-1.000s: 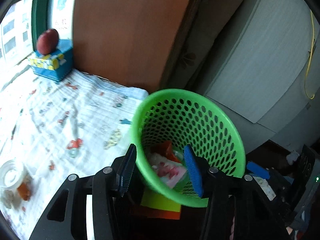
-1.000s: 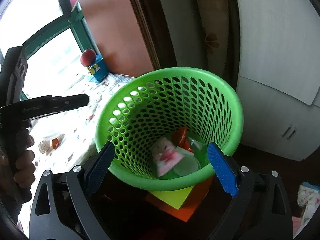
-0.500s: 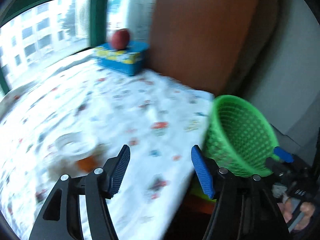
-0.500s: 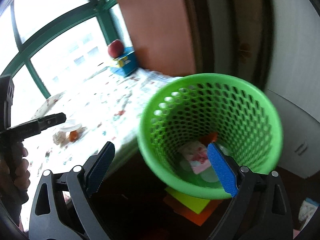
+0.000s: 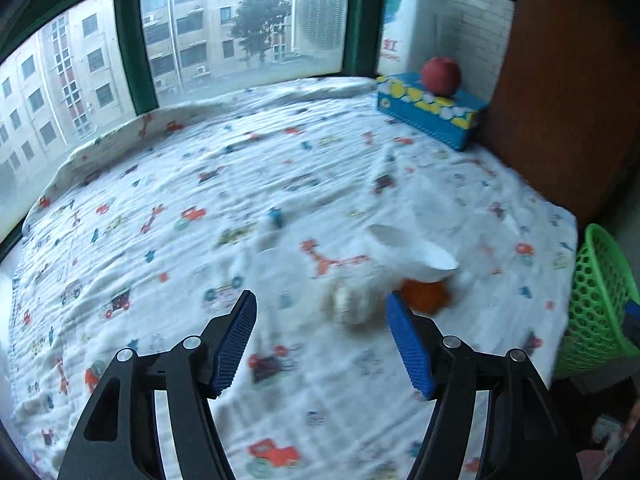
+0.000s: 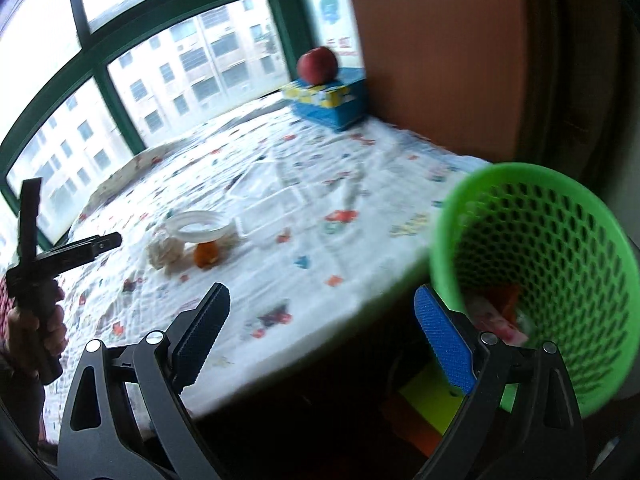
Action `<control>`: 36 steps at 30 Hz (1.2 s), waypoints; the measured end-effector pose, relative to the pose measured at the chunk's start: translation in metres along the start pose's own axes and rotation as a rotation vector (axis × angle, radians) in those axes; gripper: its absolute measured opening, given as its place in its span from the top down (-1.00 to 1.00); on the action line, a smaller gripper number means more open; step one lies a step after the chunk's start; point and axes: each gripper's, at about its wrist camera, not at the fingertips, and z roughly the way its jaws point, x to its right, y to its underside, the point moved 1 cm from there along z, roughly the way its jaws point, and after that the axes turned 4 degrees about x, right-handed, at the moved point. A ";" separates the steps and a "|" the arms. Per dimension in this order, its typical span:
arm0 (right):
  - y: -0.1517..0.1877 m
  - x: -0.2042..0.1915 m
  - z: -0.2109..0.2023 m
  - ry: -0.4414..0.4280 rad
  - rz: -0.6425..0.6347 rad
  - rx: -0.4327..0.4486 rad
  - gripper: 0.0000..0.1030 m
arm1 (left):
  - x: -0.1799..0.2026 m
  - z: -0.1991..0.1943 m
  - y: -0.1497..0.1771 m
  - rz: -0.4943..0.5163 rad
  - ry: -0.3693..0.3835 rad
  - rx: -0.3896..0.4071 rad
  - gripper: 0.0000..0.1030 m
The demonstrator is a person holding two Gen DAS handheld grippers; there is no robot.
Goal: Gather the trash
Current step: 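Move both tools back over the bed toward the clear cup and orange peel, then grasp the clear plastic cup with the left tool while the right tool grasps the orange peel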
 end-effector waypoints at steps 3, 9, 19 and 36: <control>-0.003 -0.020 0.015 -0.023 -0.025 -0.020 -0.80 | -0.022 0.014 0.003 -0.014 -0.008 -0.030 -0.26; -0.007 -0.050 0.040 -0.063 -0.064 -0.052 -0.80 | -0.032 0.043 0.003 -0.001 -0.019 -0.061 -0.26; -0.015 -0.079 0.075 -0.157 -0.060 -0.100 -0.80 | -0.038 0.068 -0.001 -0.016 0.048 -0.083 -0.06; -0.005 -0.127 0.138 -0.185 -0.142 -0.189 -0.65 | -0.059 0.048 -0.004 -0.047 0.090 -0.032 0.07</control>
